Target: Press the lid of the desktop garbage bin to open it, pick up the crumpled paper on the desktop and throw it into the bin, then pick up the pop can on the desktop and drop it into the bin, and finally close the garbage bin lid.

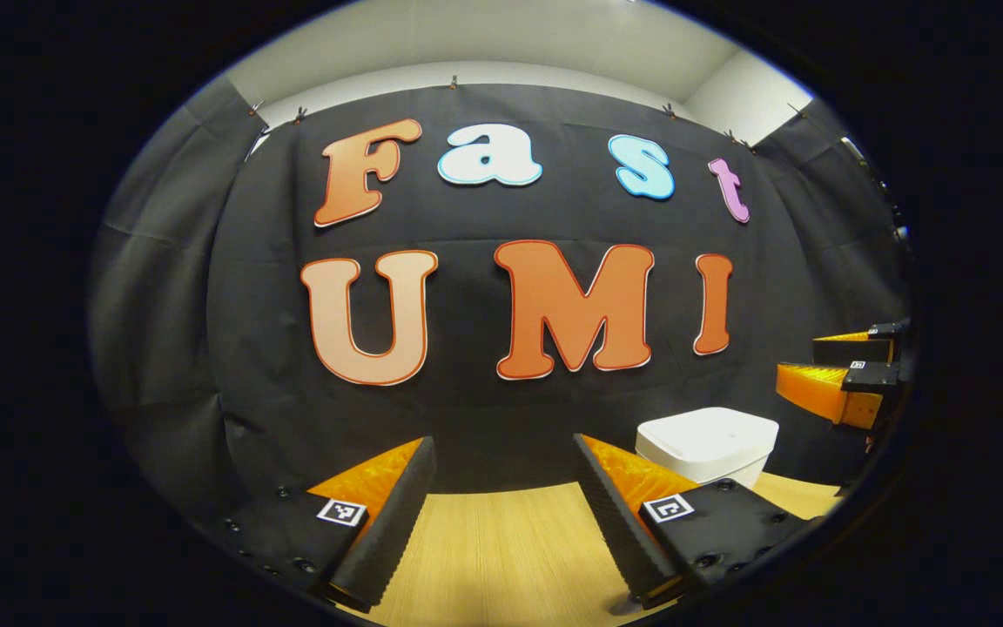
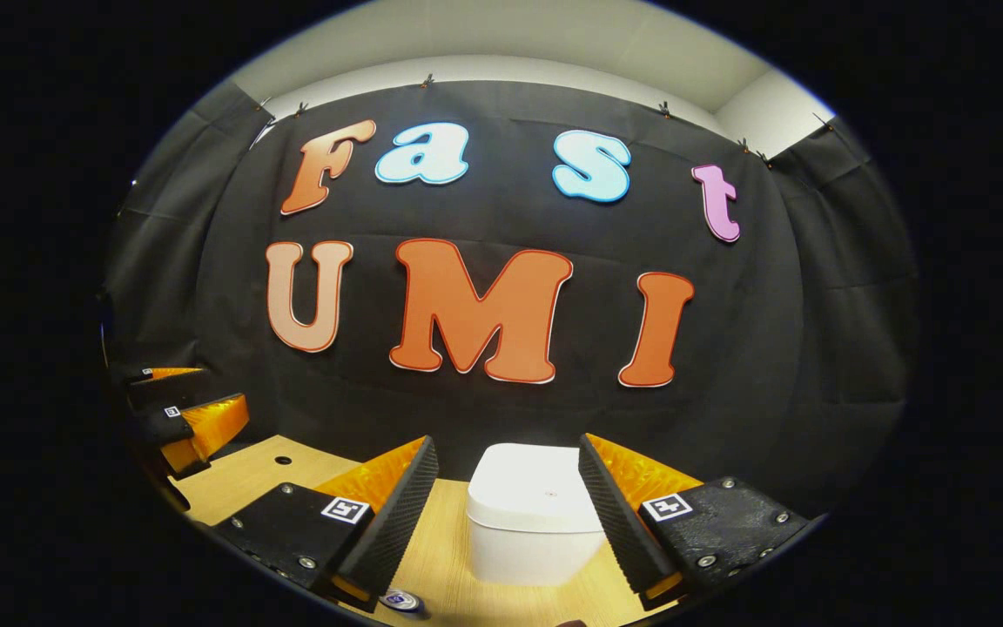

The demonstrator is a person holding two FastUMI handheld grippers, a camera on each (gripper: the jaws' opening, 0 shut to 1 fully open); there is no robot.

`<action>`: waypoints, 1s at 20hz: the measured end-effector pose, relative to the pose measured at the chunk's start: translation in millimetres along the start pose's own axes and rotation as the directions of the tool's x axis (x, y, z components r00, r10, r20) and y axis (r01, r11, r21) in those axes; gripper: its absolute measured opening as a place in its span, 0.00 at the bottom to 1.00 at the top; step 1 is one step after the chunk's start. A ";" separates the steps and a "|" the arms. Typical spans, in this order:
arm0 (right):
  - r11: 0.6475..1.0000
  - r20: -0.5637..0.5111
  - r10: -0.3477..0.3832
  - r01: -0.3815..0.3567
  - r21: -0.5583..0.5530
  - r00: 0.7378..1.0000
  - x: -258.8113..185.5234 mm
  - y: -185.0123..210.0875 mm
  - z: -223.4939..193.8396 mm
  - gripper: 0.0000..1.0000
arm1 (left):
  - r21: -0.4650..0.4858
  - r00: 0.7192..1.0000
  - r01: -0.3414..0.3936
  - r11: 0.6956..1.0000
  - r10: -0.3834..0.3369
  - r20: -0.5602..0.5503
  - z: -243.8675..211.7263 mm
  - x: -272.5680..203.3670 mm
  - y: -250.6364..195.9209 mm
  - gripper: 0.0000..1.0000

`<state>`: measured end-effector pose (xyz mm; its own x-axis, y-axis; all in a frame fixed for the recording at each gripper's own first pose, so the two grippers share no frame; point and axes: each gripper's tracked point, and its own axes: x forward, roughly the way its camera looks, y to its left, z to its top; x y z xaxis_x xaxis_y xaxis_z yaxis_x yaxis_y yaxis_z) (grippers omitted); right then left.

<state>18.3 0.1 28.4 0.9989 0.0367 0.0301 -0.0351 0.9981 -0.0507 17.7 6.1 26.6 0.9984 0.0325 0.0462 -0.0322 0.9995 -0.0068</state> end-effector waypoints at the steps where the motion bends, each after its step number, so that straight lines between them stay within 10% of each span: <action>1: 1.000 0.004 0.006 -0.006 0.000 1.000 2.8 -4.3 0.8 0.98 | 0.006 1.000 -0.012 1.000 0.012 0.000 1.3 0.4 -0.8 0.99; 20: 0.998 -0.097 -0.058 0.060 0.021 0.994 61.8 -68.3 -1.5 0.89 | 0.051 0.990 -0.130 0.990 0.132 -0.046 -11.4 -11.8 6.1 0.99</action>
<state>82.5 -65.9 32.3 0.9976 -0.0261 -0.0636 0.0243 0.9993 -0.0280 6.3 11.8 14.6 0.9865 0.1639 -0.0012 -0.1637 0.9858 0.0386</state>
